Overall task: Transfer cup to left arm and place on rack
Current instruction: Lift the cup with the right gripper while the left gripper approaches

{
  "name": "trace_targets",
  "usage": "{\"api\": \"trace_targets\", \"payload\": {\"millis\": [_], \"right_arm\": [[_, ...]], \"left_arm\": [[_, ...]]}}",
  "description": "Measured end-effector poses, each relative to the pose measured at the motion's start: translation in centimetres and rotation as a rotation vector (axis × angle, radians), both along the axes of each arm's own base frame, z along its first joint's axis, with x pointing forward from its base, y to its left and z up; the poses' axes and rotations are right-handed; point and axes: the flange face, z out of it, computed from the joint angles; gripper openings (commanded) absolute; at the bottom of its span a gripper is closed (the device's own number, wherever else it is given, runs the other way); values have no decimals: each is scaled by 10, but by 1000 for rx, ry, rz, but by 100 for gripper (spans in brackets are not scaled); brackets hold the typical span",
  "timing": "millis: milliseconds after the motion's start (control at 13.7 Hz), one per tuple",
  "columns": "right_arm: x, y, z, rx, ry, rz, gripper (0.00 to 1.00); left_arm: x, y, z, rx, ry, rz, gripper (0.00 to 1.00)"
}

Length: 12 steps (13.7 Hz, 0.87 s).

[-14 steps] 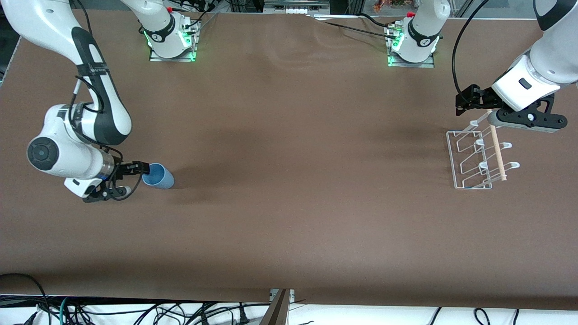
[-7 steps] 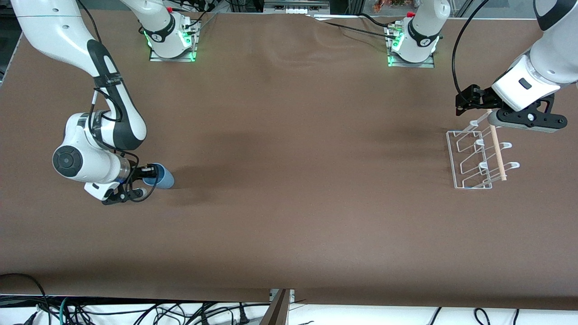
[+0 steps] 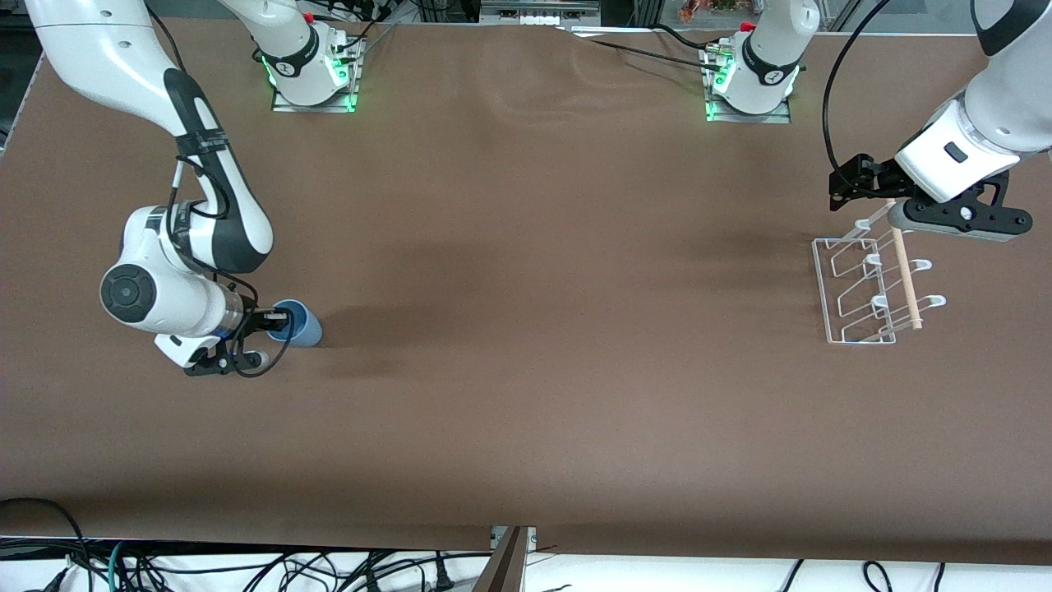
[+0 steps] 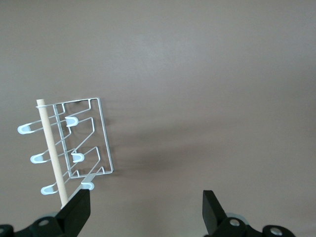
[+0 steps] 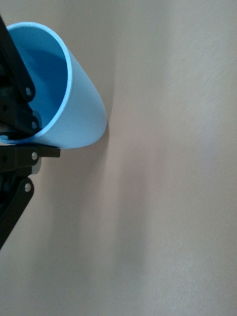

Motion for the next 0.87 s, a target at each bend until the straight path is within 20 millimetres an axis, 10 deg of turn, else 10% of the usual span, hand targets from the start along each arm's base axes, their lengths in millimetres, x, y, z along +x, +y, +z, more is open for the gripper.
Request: {"api": "trace_targets", "payload": {"millis": [437,874], "right_arm": [[-9,127,61,156,162,-232,0],[-26,257,119,489,377,-663,0]], "left_arm": [[3,-24,-5,-147,68,-7,100],[32,-49,-66,-451,158,-219,100]]}}
